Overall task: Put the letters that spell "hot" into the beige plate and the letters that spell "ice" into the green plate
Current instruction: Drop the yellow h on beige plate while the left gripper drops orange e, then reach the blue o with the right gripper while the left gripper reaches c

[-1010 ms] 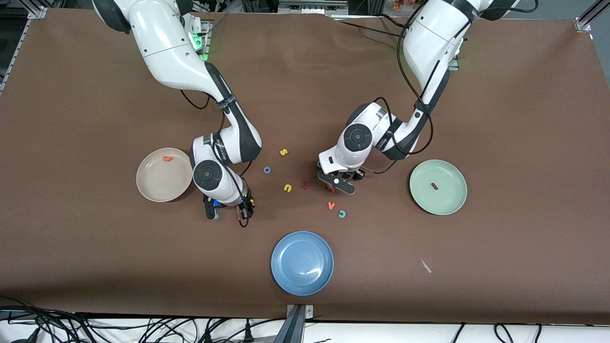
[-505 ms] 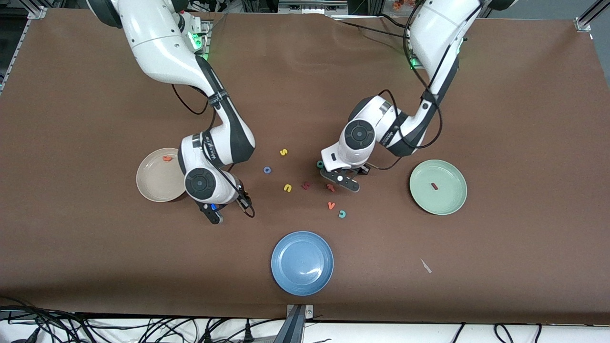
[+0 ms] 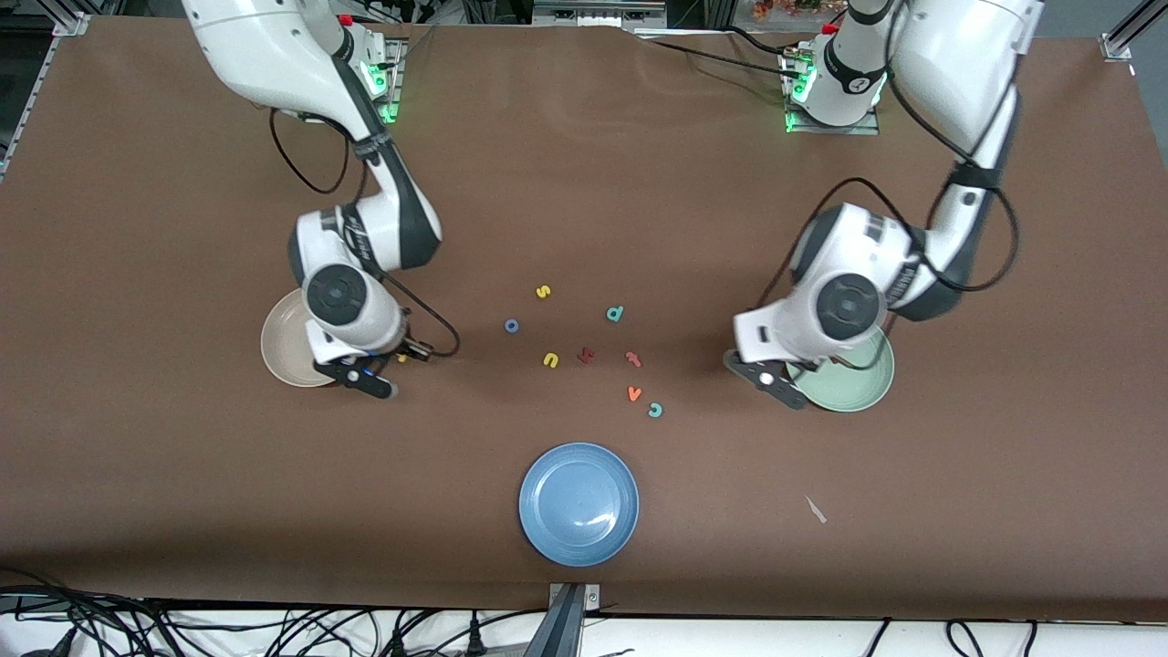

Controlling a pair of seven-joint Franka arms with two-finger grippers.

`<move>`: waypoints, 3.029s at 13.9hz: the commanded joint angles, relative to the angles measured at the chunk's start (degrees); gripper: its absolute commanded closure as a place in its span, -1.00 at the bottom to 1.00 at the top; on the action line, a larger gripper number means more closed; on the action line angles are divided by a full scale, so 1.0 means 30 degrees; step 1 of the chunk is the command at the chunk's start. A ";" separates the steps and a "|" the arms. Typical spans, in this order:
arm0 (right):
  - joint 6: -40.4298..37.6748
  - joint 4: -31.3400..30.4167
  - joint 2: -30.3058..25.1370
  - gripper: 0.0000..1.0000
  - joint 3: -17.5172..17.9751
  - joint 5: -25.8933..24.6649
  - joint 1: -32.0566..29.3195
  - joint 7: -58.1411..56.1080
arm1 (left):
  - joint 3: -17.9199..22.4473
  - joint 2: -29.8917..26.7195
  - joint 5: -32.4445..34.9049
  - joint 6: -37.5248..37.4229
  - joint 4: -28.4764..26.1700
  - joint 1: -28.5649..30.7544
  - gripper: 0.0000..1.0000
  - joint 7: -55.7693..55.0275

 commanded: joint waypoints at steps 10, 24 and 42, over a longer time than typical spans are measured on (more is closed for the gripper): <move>0.3375 -0.5904 -0.2964 0.89 -0.3643 0.4688 -0.0244 -1.4560 | -0.0260 0.1677 0.1746 0.4734 -0.2434 0.2833 -1.00 0.2976; 0.2438 -0.2713 -0.1499 -1.00 -0.0101 0.4689 0.2303 -0.2842 | -0.0729 0.1026 0.1424 0.1072 0.2512 -0.1439 -1.00 -0.4538; 0.6512 -0.0367 0.2634 -0.99 0.0546 0.4777 0.5380 -0.2198 | -0.0729 0.5775 0.0692 0.5376 0.6238 -0.2731 -1.00 0.9760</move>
